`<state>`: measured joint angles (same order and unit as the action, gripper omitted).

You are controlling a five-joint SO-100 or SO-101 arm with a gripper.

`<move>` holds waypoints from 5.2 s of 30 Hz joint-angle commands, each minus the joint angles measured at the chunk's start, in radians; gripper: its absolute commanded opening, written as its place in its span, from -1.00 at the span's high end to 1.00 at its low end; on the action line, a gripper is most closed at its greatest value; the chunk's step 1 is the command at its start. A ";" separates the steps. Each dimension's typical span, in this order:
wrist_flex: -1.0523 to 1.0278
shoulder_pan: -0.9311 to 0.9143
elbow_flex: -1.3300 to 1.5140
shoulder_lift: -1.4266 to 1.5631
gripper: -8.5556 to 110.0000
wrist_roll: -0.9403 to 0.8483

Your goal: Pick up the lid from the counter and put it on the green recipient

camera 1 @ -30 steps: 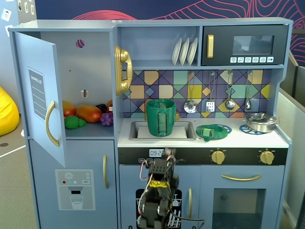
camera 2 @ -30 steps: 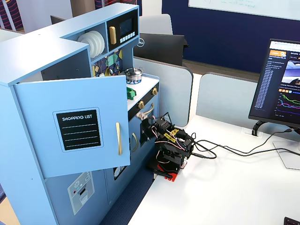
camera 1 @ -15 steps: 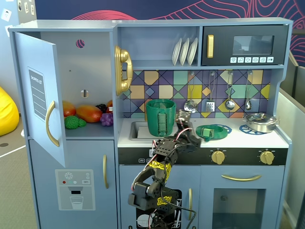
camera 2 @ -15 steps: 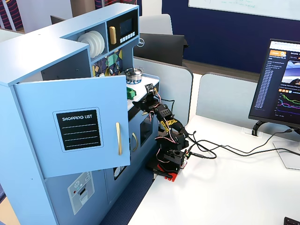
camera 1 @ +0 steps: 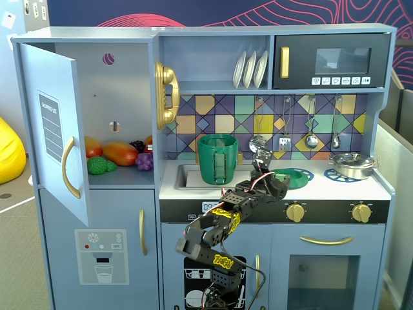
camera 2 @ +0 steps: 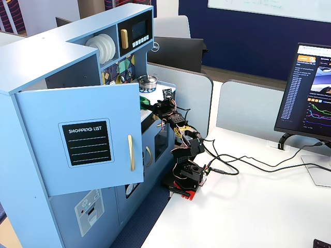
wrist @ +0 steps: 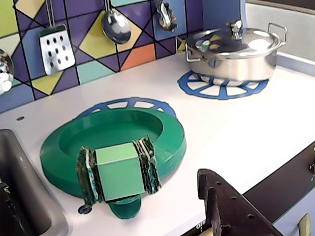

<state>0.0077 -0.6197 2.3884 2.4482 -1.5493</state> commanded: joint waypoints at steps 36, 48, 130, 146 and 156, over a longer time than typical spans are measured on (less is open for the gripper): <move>0.255 0.092 -0.376 -0.549 0.83 -0.098; 0.302 0.084 -0.365 -0.512 0.86 -0.092; -0.304 0.560 -0.834 -0.396 0.86 -0.147; -0.287 0.563 -0.781 -0.376 0.65 -0.143; -0.279 0.560 -0.816 -0.376 0.27 -0.120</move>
<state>-0.3053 -0.0706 1.6199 2.0433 -1.6690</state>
